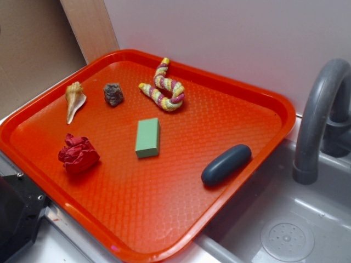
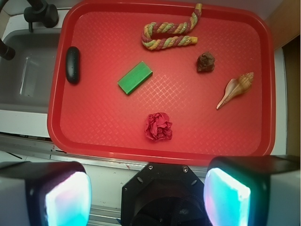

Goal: Grab the shell.

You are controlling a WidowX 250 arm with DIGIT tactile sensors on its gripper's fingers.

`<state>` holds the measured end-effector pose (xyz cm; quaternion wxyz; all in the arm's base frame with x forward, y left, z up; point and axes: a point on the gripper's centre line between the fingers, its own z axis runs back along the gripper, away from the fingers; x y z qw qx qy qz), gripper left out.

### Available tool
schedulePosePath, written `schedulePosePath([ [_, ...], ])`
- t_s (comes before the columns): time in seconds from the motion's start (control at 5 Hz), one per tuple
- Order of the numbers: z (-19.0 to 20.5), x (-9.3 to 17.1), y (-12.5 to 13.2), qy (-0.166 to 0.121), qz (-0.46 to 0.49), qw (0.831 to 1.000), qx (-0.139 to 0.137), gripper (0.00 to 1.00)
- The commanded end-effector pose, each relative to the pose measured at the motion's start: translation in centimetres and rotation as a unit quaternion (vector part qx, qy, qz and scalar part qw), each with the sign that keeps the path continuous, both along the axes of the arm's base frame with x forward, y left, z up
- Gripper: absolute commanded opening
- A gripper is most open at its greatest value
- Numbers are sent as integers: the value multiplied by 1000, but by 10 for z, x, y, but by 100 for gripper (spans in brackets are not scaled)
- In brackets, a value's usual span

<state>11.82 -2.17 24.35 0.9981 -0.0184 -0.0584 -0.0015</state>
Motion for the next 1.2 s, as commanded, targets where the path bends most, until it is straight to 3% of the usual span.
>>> schedulePosePath([
  [0.0, 0, 0, 0, 0, 0, 1000, 0, 100],
  [0.2, -5, 23, 18, -46, 62, 997, 9, 100],
  [0.6, -27, 53, 70, -99, 195, 975, 51, 100],
  [0.8, -62, 62, 122, -113, 272, 953, 75, 100],
  [1.0, -89, 64, 144, -112, 280, 949, 88, 100],
])
